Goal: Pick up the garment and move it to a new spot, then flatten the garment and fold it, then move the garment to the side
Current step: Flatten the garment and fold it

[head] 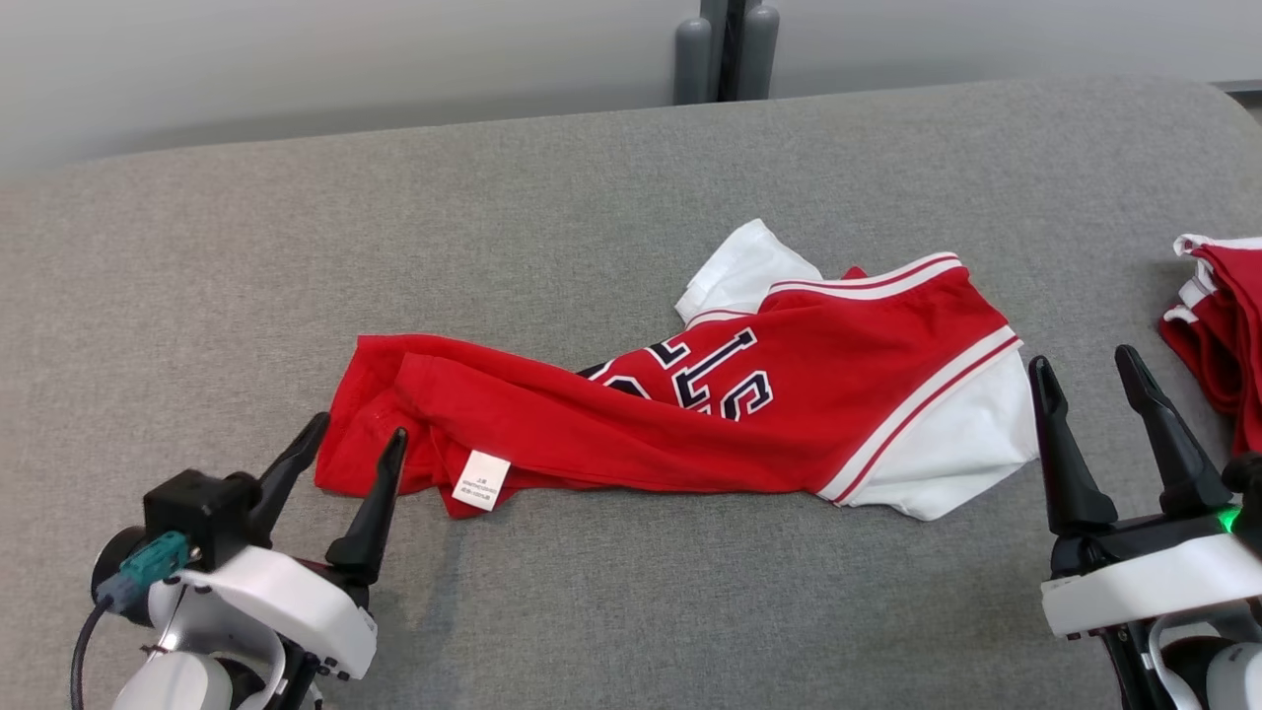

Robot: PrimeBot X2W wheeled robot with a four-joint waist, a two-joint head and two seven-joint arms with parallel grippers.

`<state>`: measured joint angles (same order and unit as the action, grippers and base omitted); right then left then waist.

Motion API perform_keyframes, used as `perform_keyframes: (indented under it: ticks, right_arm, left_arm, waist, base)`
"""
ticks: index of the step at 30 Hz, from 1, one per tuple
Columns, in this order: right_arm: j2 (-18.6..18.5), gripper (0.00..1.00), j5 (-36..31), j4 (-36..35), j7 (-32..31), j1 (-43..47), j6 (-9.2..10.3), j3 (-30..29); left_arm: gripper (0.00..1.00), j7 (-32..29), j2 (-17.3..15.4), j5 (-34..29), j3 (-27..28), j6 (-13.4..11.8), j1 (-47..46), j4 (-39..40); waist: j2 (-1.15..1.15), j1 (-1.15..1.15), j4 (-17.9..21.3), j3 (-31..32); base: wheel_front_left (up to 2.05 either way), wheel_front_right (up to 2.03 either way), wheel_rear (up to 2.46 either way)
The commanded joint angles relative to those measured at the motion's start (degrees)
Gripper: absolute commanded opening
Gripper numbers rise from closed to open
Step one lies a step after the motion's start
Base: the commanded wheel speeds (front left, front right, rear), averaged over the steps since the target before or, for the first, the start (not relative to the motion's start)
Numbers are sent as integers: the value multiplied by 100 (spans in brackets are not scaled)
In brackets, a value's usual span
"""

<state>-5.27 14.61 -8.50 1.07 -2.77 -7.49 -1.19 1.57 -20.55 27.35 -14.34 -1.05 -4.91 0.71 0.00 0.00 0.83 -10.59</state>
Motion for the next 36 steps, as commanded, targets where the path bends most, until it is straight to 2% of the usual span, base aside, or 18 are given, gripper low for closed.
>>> perform_keyframes:
  ticks: [1, 4, 8, 18, 19, 20, 22, 28, 36]
  right_arm:
    - [-9, 100, 48, 9, 45, -85, -1, 41]
    - [17, 100, 63, 49, 84, -143, -1, 81]
    - [45, 100, 68, 96, 134, -181, -1, 96]
    - [86, 100, 71, 193, 240, -276, -1, 74]
    - [91, 100, 71, 209, 242, -273, -1, 58]
    - [94, 100, 74, 220, 247, -269, -1, 49]
    - [98, 100, 75, 266, 225, -254, -1, -14]
    - [-18, 100, 149, 600, 75, -173, -1, -216]
    - [-339, 100, 395, 1774, 34, -566, -1, -46]
  left_arm:
    - [100, -295, -62, 150, -105, 211, -256, -150]
    - [100, -653, -146, 306, -258, 469, -533, -473]
    - [100, -763, -312, 389, -322, 665, -934, -930]
    - [100, -814, -673, 731, -750, 844, -1597, -1685]
    - [97, -785, -701, 754, -793, 849, -1614, -1700]
    - [61, -751, -726, 787, -829, 851, -1626, -1700]
    - [0, -649, -786, 785, -889, 853, -1648, -1658]
    - [0, -596, -883, 834, -1024, 853, -1578, -1423]
    - [0, -656, -929, 802, -1061, 772, -1603, -1099]
  waist:
    - [0, 0, 104, -124]
    - [0, 0, 227, -255]
    - [0, 0, 379, -419]
    - [0, 0, 545, -657]
    - [0, 0, 547, -664]
    - [0, 0, 548, -670]
    - [0, 0, 541, -685]
    - [0, 0, 453, -746]
    - [0, 0, 333, -918]
  base:
    - [0, 0, 0]
    - [0, 0, 0]
    - [0, 0, 0]
    - [0, 0, 0]
    - [0, 0, 0]
    - [0, 0, 0]
    - [0, 0, 0]
    - [0, 0, 0]
    - [0, 0, 0]
